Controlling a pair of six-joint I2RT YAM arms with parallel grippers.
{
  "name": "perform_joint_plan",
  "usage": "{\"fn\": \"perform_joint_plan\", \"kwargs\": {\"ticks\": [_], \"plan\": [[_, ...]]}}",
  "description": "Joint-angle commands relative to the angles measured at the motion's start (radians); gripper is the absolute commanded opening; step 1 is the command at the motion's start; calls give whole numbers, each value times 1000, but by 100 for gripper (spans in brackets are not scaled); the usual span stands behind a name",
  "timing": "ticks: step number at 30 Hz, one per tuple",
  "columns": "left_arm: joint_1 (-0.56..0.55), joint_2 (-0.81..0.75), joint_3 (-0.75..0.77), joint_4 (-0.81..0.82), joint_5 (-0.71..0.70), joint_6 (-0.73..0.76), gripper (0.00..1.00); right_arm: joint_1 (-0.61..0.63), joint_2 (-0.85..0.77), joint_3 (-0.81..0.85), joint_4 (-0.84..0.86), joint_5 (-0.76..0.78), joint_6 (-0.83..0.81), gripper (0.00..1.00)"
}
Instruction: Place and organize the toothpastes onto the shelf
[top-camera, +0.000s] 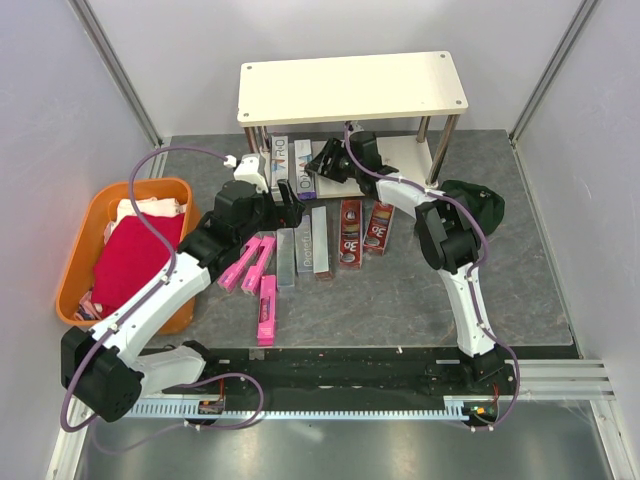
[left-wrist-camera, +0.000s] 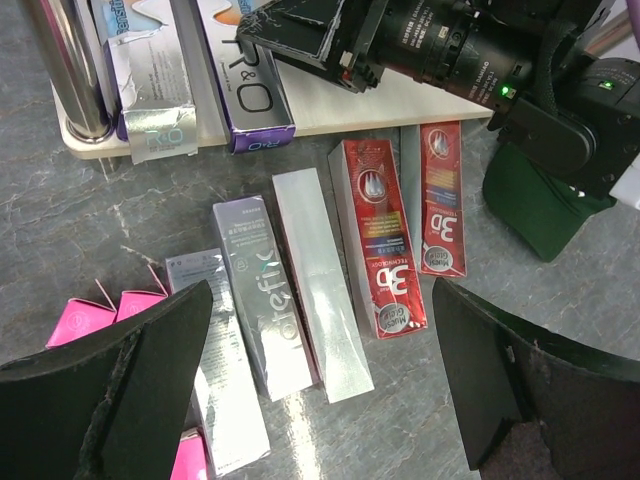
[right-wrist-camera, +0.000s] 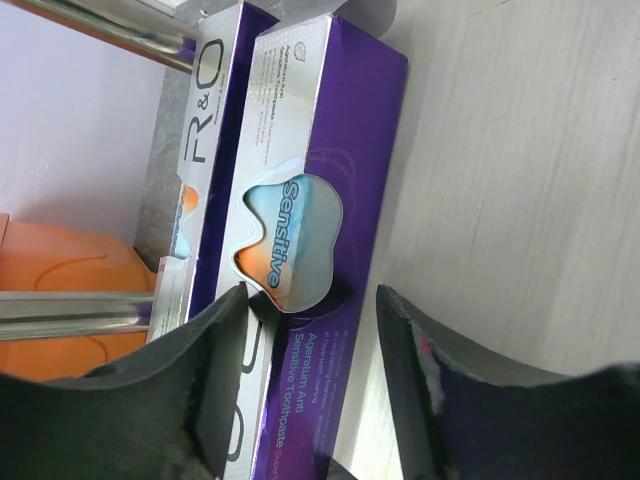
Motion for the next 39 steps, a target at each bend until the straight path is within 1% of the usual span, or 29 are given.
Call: {"fn": "perform_joint_plan", "kwargs": {"ticks": [1, 4, 10, 15, 19, 22, 24, 25, 26, 28, 30, 32, 39], "plan": [[3, 1, -8, 12, 4, 8, 98, 6, 24, -1, -9, -4, 11, 58], [5, 0, -8, 12, 4, 8, 98, 9, 49, 23, -2, -3, 27, 55], [3, 1, -5, 9, 2, 11, 98, 11, 112, 104, -11, -12, 50, 52], [3, 9, 0, 7, 1, 12, 98, 14, 153, 147, 0, -41, 74, 53], [3, 15, 3, 4, 5, 11, 98, 18, 158, 144, 23, -75, 85, 58], [5, 24, 4, 4, 10, 11, 98, 18, 129, 96, 55, -75, 88, 62], [5, 35, 6, 4, 16, 9, 98, 17, 95, 69, 66, -59, 80, 66], [5, 35, 6, 3, 19, 11, 98, 15, 78, 26, 73, -47, 79, 67], [5, 37, 6, 4, 21, 11, 98, 11, 41, 1, 95, -23, 74, 72], [3, 40, 4, 3, 25, 11, 98, 3, 0, -77, 119, -1, 74, 77], [5, 47, 3, 4, 36, 12, 99, -3, -63, -149, 150, 23, 71, 79], [3, 61, 1, 4, 47, 12, 99, -12, -121, -186, 155, 31, 58, 82], [3, 133, -11, 4, 97, -8, 100, -15, -319, -403, 150, 48, 24, 83]]}}
